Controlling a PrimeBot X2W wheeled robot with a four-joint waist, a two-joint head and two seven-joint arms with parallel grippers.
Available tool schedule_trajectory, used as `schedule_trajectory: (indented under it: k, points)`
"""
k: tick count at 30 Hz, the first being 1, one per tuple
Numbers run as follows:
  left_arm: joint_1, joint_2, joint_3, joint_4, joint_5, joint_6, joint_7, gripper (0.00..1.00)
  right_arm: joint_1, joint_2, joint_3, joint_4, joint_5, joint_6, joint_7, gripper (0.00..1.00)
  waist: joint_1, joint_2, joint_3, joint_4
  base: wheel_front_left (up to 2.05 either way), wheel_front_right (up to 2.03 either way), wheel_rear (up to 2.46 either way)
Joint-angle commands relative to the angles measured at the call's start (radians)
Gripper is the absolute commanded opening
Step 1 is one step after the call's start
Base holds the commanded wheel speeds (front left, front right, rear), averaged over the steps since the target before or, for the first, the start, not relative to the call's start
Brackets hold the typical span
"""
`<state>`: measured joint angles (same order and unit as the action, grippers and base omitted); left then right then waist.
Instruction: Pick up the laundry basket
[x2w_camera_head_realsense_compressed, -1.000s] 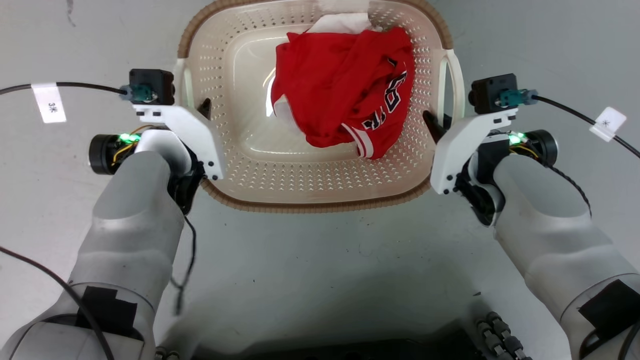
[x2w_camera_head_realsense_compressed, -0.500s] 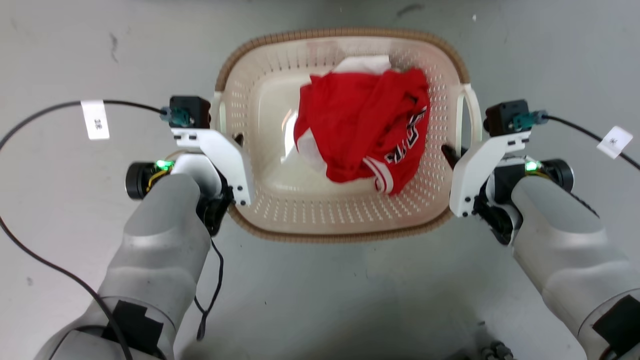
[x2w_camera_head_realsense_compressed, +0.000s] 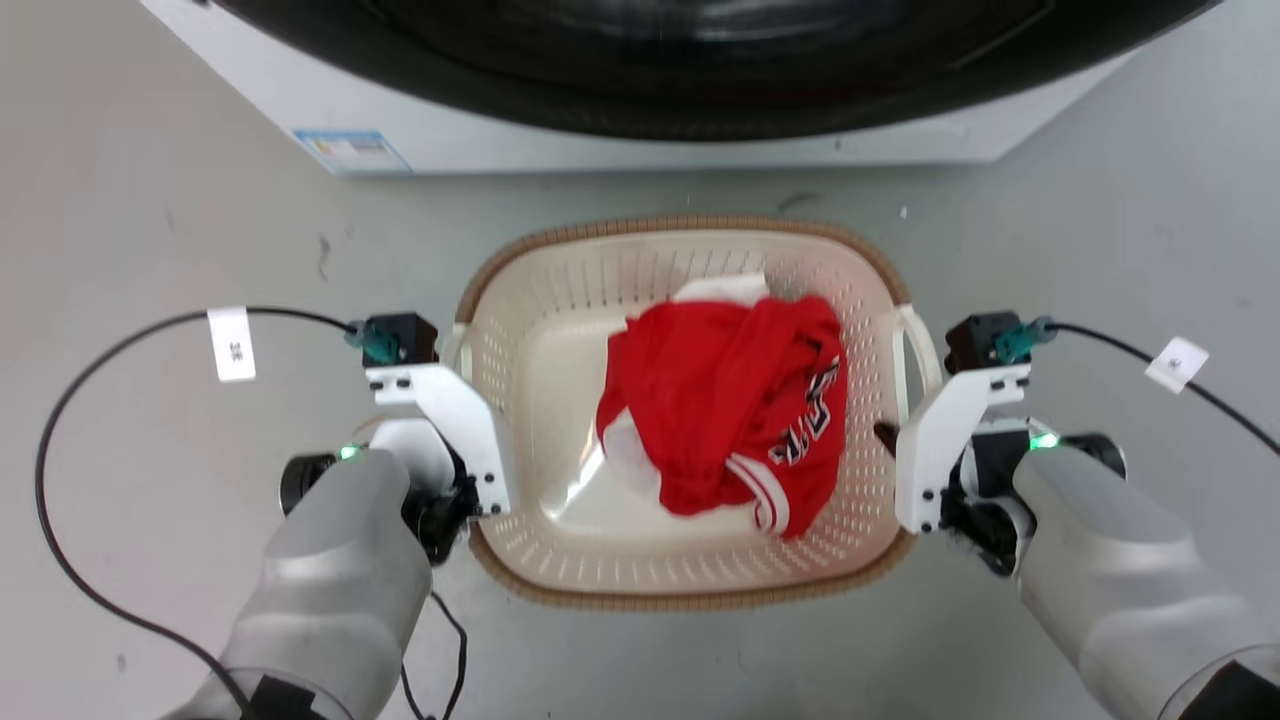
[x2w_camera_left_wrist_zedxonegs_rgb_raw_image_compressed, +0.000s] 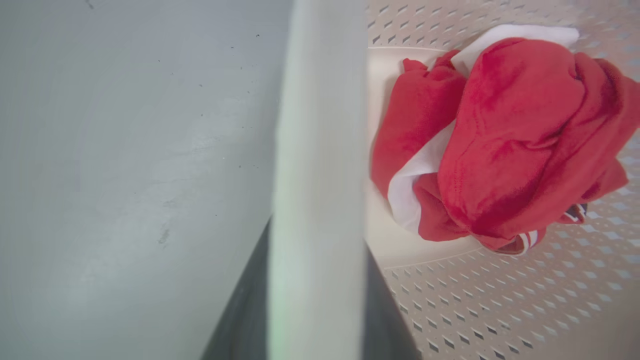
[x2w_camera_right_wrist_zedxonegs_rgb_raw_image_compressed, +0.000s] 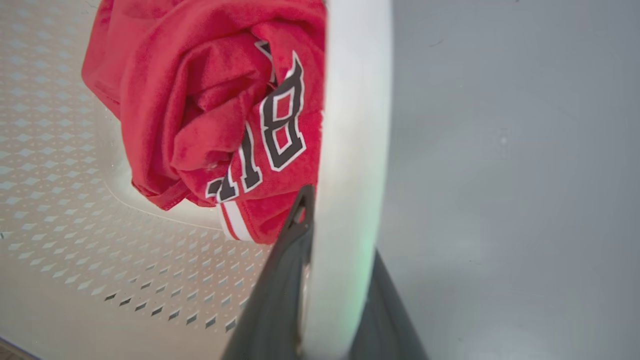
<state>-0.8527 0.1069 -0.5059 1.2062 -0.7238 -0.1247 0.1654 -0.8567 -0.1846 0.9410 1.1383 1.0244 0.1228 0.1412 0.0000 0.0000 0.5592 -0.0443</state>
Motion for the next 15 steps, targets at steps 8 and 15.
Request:
schedule_trajectory:
  k: [8, 15]
  points:
    - [0.055, -0.009, -0.042, -0.02, -0.082, -0.011, 0.102, 0.0, 0.05, 0.008, 0.026, 0.005, 0.065, 0.014, 0.089, 0.0, 0.0, 0.0, -0.198, 0.008, 0.0, 0.0, 0.0]
    - [0.071, 0.016, -0.073, -0.029, -0.132, -0.011, 0.188, 0.0, 0.03, -0.001, 0.035, 0.023, 0.106, 0.014, 0.191, 0.0, 0.0, 0.0, -0.298, 0.008, 0.0, 0.0, 0.0]
